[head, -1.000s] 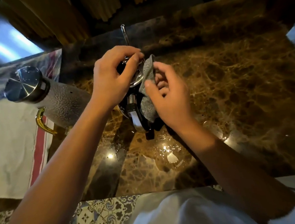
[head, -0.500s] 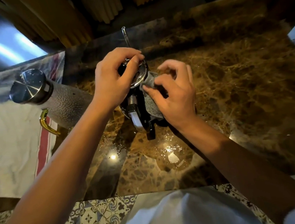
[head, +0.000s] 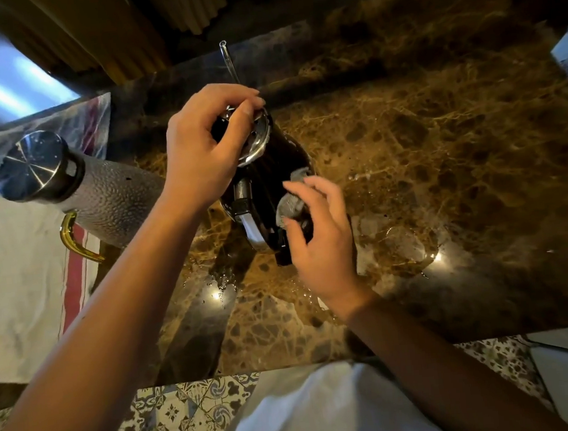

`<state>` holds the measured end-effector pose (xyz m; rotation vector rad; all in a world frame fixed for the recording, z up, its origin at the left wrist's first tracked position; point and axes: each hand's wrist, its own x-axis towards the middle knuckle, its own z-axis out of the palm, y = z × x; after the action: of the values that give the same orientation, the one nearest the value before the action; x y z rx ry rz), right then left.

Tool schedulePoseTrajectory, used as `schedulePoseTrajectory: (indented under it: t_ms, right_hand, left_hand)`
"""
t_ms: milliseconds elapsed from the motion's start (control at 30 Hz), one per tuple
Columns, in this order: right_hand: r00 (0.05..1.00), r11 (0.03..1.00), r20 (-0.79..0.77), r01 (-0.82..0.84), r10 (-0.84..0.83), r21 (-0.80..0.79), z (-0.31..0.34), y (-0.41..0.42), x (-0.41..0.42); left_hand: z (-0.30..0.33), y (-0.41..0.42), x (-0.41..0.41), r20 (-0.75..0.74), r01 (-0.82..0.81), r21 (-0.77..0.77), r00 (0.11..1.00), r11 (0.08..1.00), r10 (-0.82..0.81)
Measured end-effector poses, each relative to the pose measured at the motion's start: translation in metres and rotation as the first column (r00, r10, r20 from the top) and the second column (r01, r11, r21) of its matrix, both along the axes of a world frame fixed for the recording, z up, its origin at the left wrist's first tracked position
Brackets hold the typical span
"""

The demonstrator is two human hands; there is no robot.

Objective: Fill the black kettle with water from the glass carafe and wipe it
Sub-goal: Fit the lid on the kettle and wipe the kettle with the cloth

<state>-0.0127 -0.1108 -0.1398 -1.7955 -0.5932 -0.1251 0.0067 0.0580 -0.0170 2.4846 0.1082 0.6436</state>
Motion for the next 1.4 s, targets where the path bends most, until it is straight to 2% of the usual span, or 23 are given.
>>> schedulePoseTrajectory:
  t_ms: [67,100,167,300,367,500,567,633,700,733,800,833,933,1133,1233,1300,1400]
  right_hand:
    - [0.996,0.999,-0.088,0.025,-0.021,0.042,0.006,-0.004,0.008]
    - [0.996,0.997,-0.085,0.025,-0.019,0.068,0.013,-0.003,0.014]
    - [0.999,0.991,-0.012,0.036,-0.034,0.128,0.032,0.003,0.026]
    - [0.984,0.966,0.06,0.152,-0.168,0.21,0.055,0.02,0.054]
    - [0.99,0.976,0.039,0.126,-0.135,0.178,0.047,0.019,0.046]
    - [0.997,0.997,-0.034,0.071,-0.071,0.012,0.008,0.005,0.006]
    - [0.992,0.999,-0.113,0.048,-0.046,0.006,0.003,0.001,0.003]
    - [0.988,0.998,-0.153,0.039,-0.033,0.039,0.015,0.001,0.01]
    - [0.982,0.987,-0.176,0.091,-0.067,0.132,0.034,0.007,0.024]
    - [0.98,0.974,-0.18,0.115,-0.08,0.193,0.044,0.011,0.03]
    - [0.987,0.958,-0.141,0.111,-0.075,0.265,0.06,0.019,0.038]
    - [0.992,0.963,-0.106,0.093,-0.068,0.254,0.062,0.021,0.037]
    - [0.997,0.991,0.016,0.069,-0.071,0.115,0.046,0.016,0.022]
    - [0.997,0.999,-0.062,0.034,-0.036,-0.037,0.006,0.006,0.007]
    - [0.994,1.0,-0.108,0.016,-0.017,-0.012,0.012,0.003,0.011]
    - [0.995,0.997,-0.09,0.037,-0.031,0.068,0.026,0.005,0.017]
    - [0.994,0.982,0.039,0.094,-0.102,0.163,0.051,0.015,0.028]
  left_hand:
    - [0.0,0.0,0.0,0.003,-0.005,0.005,1.0,1.0,0.005]
    - [0.0,0.0,0.0,0.006,-0.005,0.004,1.0,1.0,0.005]
    - [0.0,0.0,0.0,0.012,-0.001,-0.006,1.0,1.0,0.001]
    - [-0.001,0.004,0.002,-0.006,0.049,-0.001,0.999,0.999,-0.049]
    - [0.004,0.011,0.003,-0.065,0.113,0.032,0.992,0.993,-0.111]
    - [0.019,0.017,0.005,-0.206,0.223,0.087,0.958,0.971,-0.201]
    - [0.027,0.016,0.002,-0.32,0.213,0.156,0.935,0.964,-0.154]
    - [0.034,0.015,-0.003,-0.435,0.157,0.336,0.901,0.929,0.004]
    - [0.04,0.009,-0.007,-0.471,0.138,0.498,0.872,0.856,0.133]
    - [0.041,0.006,-0.009,-0.478,0.149,0.526,0.866,0.837,0.147]
    - [0.046,0.005,-0.009,-0.5,0.185,0.488,0.86,0.853,0.099]
    - [0.049,0.007,-0.009,-0.511,0.203,0.438,0.858,0.875,0.057]
    - [0.053,0.021,-0.01,-0.532,0.229,0.325,0.847,0.917,-0.023]
    - [0.054,0.036,-0.009,-0.554,0.344,0.214,0.813,0.914,-0.177]
    - [0.065,0.036,-0.003,-0.596,0.39,0.18,0.774,0.903,-0.215]
    - [0.069,0.032,-0.001,-0.614,0.41,0.25,0.768,0.877,-0.184]
    - [0.063,0.013,-0.001,-0.625,0.343,0.514,0.777,0.786,0.069]
